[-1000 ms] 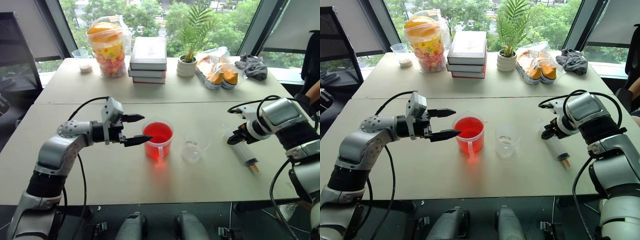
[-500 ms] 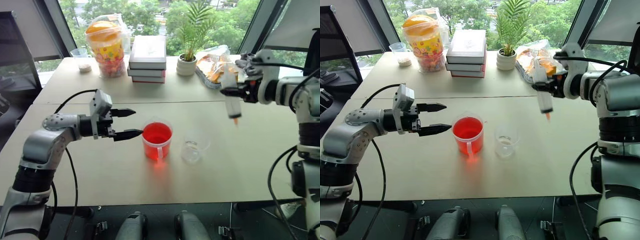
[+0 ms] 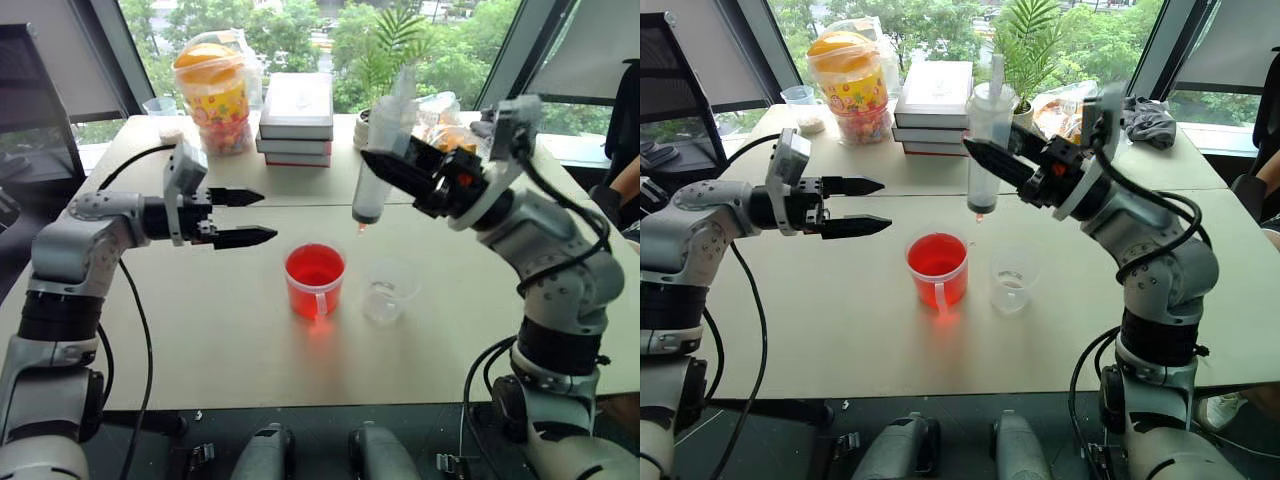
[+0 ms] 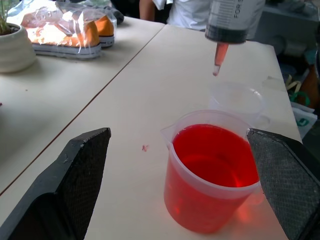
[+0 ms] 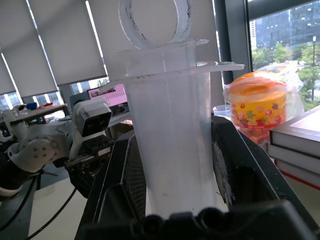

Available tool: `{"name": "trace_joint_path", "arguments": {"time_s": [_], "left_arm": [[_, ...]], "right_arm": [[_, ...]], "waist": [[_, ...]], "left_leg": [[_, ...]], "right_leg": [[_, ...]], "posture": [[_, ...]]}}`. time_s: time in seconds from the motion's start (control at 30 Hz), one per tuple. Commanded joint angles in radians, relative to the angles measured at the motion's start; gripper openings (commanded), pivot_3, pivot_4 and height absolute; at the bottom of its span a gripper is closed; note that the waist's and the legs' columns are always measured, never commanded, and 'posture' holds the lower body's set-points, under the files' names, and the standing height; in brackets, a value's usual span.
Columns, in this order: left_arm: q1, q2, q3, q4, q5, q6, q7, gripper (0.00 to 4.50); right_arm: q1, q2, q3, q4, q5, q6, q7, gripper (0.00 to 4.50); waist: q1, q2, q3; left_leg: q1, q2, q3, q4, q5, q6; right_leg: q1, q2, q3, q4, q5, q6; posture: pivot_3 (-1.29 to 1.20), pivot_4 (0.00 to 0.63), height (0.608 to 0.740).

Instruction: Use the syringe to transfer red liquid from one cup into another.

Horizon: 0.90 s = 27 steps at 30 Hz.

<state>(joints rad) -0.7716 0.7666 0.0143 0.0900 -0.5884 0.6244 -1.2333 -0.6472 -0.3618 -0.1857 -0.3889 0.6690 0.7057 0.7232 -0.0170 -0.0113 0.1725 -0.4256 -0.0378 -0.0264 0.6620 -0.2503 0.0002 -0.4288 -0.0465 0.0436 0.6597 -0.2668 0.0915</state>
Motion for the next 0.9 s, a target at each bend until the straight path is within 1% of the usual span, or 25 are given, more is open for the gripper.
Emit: {"name": "trace_joint_path", "arguments": {"time_s": [0.03, 0.17, 0.37, 0.43, 0.67, 0.9], "left_arm": [[-0.045, 0.001, 0.002, -0.002, 0.003, -0.003, -0.024, 4.5], [-0.08, -0.004, -0.004, 0.001, 0.0, 0.006, -0.042, 4.5], [-0.105, -0.005, -0.013, -0.011, -0.004, 0.011, -0.073, 4.5], [-0.117, -0.009, -0.008, -0.031, -0.032, 0.042, -0.086, 4.5], [-0.158, -0.026, -0.003, -0.076, -0.095, 0.118, -0.111, 4.5], [-0.2, -0.06, -0.032, -0.088, -0.111, 0.137, -0.15, 4.5]], "right_arm": [[0.029, 0.027, 0.073, -0.026, -0.039, -0.117, 0.017, 1.47], [0.052, 0.062, 0.139, 0.024, -0.083, -0.207, 0.018, 1.47], [0.091, 0.072, 0.229, 0.098, -0.166, -0.323, 0.049, 1.47], [0.108, 0.073, 0.247, 0.133, -0.184, -0.355, 0.062, 1.47], [0.119, 0.069, 0.257, 0.179, -0.195, -0.389, 0.081, 1.47], [0.119, 0.064, 0.26, 0.19, -0.196, -0.386, 0.087, 1.47]], "waist": [[0.0, 0.0, 0.0], [0.0, 0.0, 0.0], [0.0, 0.0, 0.0], [0.0, 0.0, 0.0], [0.001, 0.0, 0.0], [0.0, 0.0, 0.0]], "left_leg": [[0.0, 0.0, 0.0, 0.001, 0.0, 0.0], [0.001, 0.0, 0.0, 0.003, 0.0, 0.0], [0.001, 0.0, 0.0, 0.003, 0.001, -0.001], [0.001, 0.0, 0.0, 0.003, 0.001, -0.001], [0.001, 0.0, 0.0, 0.003, 0.001, -0.001], [0.002, 0.0, 0.0, 0.003, 0.001, -0.001]], "right_leg": [[0.0, 0.0, 0.0, 0.001, 0.0, 0.0], [0.0, 0.001, 0.0, 0.004, 0.0, 0.0], [0.0, 0.001, 0.0, 0.005, 0.0, 0.0], [0.0, 0.001, 0.0, 0.005, 0.0, 0.0], [0.0, 0.001, 0.0, 0.005, 0.0, 0.0], [0.0, 0.002, 0.0, 0.005, 0.0, 0.0]], "posture": [[0.0, 0.15, 0.74], [0.0, 0.15, 0.74], [0.0, 0.15, 0.74], [0.0, 0.15, 0.74], [0.0, 0.15, 0.74], [0.0, 0.15, 0.74]]}}
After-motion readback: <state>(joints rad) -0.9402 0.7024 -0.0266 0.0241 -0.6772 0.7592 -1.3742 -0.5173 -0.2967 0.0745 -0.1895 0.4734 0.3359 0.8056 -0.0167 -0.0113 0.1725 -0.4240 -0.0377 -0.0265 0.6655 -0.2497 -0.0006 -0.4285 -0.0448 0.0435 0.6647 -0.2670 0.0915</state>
